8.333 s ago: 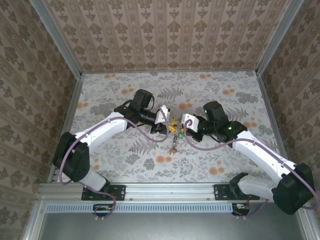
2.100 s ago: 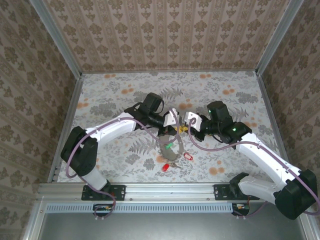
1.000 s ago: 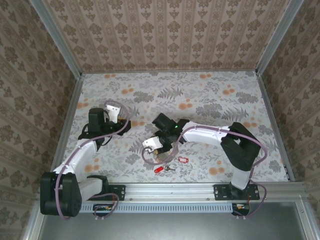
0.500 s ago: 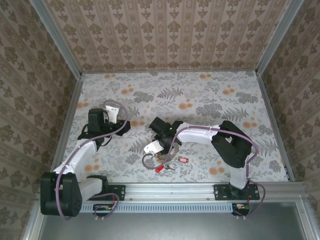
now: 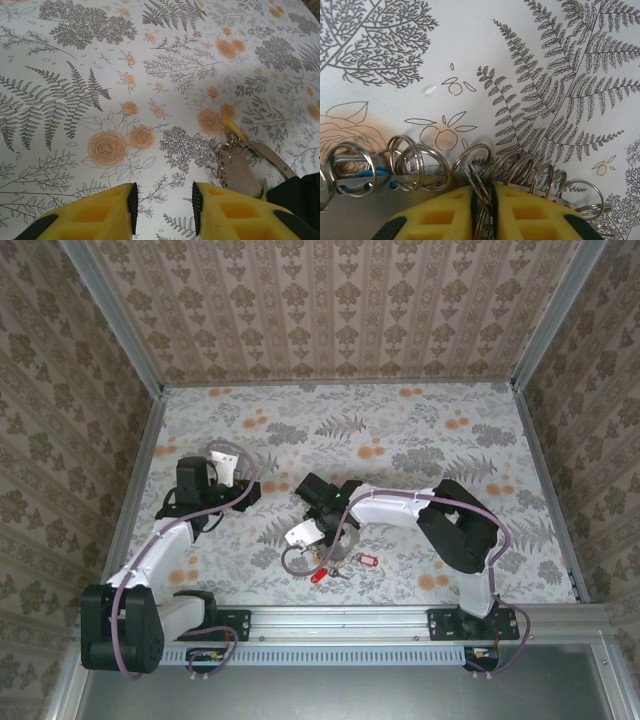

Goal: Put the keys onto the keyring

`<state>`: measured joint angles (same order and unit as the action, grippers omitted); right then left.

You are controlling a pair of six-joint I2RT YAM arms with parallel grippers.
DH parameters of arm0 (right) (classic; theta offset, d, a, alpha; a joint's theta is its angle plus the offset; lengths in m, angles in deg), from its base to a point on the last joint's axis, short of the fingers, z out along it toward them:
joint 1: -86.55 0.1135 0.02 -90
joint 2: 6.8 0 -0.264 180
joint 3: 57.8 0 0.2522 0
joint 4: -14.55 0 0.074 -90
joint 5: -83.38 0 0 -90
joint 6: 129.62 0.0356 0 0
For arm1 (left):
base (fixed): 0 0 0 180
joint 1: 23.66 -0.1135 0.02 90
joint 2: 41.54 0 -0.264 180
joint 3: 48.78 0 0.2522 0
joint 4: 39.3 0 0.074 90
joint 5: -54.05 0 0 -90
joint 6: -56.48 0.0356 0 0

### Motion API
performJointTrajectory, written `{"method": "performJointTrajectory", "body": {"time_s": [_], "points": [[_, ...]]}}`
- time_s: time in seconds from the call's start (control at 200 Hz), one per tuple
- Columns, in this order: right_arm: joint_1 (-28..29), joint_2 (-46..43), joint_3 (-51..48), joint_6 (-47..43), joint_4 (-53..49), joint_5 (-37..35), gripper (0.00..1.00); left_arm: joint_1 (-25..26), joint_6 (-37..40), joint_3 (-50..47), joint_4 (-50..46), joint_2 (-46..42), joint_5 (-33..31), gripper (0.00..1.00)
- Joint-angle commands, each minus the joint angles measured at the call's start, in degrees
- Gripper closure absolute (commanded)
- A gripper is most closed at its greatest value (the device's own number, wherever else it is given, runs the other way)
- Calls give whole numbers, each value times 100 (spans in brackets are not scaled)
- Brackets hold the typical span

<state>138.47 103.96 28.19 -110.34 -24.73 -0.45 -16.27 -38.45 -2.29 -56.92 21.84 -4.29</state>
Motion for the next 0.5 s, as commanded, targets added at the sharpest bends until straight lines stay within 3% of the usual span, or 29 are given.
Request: {"method": "performJointTrajectory", "body": {"time_s": [0.0, 0.5], "points": [[17, 125, 149, 39, -194, 62, 83, -30, 61, -30, -45, -44, 6, 63], [-141, 14, 134, 594, -346, 789, 98, -28, 350, -41, -111, -148, 207, 66]]}}
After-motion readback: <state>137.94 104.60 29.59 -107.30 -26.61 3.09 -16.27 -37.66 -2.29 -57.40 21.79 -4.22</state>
